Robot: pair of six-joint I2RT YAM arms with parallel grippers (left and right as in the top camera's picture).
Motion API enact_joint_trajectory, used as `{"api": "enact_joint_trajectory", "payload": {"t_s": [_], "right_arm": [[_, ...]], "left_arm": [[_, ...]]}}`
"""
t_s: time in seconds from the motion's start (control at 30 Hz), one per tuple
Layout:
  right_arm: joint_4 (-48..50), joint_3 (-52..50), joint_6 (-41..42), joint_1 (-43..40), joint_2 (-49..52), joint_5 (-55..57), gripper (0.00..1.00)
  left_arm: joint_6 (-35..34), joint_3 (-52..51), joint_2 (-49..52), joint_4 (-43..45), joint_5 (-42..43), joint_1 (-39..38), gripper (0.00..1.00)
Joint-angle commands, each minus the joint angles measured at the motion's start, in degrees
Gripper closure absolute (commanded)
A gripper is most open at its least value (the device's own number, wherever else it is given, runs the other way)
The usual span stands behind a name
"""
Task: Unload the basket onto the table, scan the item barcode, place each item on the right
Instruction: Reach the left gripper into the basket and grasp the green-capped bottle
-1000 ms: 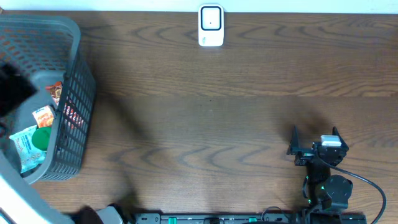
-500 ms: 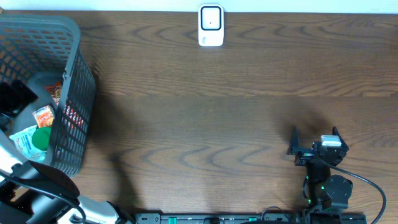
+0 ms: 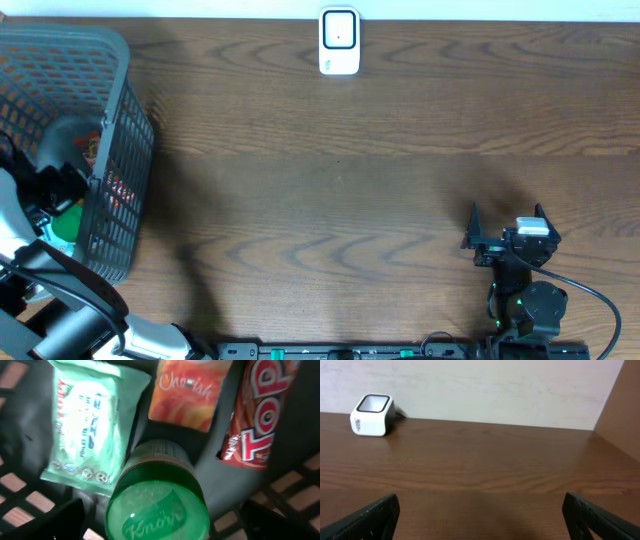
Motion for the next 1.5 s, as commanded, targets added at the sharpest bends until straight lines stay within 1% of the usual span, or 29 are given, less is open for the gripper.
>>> {"api": "enact_joint_trajectory", "payload": {"t_s": [0.0,0.27,0.57,0.6,0.63,0.67,0.73,0.8,0.93,1.2,1.33,1.47], "right_arm": [[-0.22,-0.07,-0.72,0.5,-0.09,-0.07,0.01],[-0.22,-0.07,-0.72,0.5,-0.09,-0.07,0.01],[-0.22,-0.07,-0.72,0.5,-0.09,-0.07,0.01],[-0.22,-0.07,-0.74,0.5,-0.09,-0.07,0.01],[-0.22,-0.07,-0.74,0.5,-0.09,-0.07,0.01],[-0.22,-0.07,-0.72,0.5,-0.09,-0.07,0.01],[-0.22,-0.07,-0.72,0.5,-0.09,-0.07,0.01],[-0.22,-0.07,-0.72,0.5,-0.09,-0.07,0.01],[-0.22,-0.07,-0.72,0.5,-0.09,-0.07,0.01],[-0.22,-0.07,-0.74,0.5,-0.09,-0.07,0.01],[-0.22,-0.07,-0.72,0.5,-0.09,-0.07,0.01],[-0.22,-0.07,-0.72,0.5,-0.09,-0.07,0.01]], "left_arm": [[1.86,-3.08,-0.2,1.84,-0.98,0.13,0.01],[2.05,-8.81,-0.15,6.32,-0.96,0.13,0.02],[1.38,-13.79,-0.11,10.12,-0.55,0.13,0.02],[1.36,-14.08,-0.09,10.49,-0.33,0.13,0.0],[1.36,-14.12,-0.04,10.56,-0.28,0.13,0.03],[1.36,-14.12,0.0,10.58,-0.31,0.13,0.1],[1.36,-14.12,0.0,10.62,-0.31,0.13,0.16],[1.36,-14.12,0.0,10.71,-0.31,0.13,0.27],[1.33,-13.38,-0.07,10.67,-0.31,0.13,0.39],[0.26,-5.99,-3.28,7.17,-0.33,0.13,0.39],[-3.63,0.07,-10.08,5.84,-0.31,0.13,0.39],[-7.19,2.67,-17.35,5.75,-0.26,-0.44,0.39]]}}
